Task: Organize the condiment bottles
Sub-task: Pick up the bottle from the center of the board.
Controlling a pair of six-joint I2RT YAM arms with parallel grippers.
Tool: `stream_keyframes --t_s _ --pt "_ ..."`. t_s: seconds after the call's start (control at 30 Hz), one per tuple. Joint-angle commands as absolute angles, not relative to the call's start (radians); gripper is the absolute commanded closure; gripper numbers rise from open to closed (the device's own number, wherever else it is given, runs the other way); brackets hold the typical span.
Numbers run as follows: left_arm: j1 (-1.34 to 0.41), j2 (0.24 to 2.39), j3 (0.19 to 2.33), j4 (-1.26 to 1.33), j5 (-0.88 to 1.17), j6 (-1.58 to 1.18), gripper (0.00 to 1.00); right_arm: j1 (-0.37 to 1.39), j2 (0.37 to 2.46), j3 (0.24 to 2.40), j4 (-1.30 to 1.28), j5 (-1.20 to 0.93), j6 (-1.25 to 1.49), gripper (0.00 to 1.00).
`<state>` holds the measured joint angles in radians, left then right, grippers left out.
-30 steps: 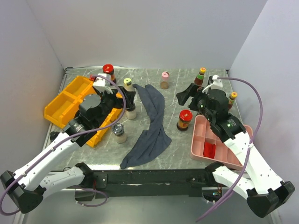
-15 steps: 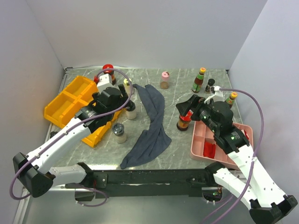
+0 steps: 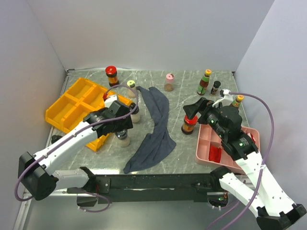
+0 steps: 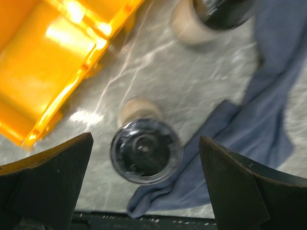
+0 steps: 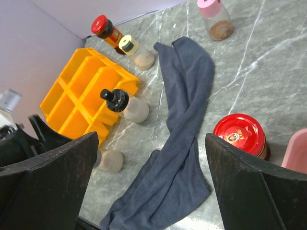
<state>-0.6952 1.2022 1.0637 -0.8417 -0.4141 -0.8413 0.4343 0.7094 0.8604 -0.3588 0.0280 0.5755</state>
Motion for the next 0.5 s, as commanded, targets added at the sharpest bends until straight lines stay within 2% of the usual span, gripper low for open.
stream_keyframes --t_s 0.0,0.47 --pt "-0.698 1.2 1.022 -0.867 -0.396 -0.884 0.01 0.437 0.718 0.854 -0.318 0.049 0.561 0.0" --pt "-0.698 1.212 0.913 -0.756 -0.334 -0.899 0.12 0.439 0.749 0.853 -0.321 0.043 0.572 0.0"
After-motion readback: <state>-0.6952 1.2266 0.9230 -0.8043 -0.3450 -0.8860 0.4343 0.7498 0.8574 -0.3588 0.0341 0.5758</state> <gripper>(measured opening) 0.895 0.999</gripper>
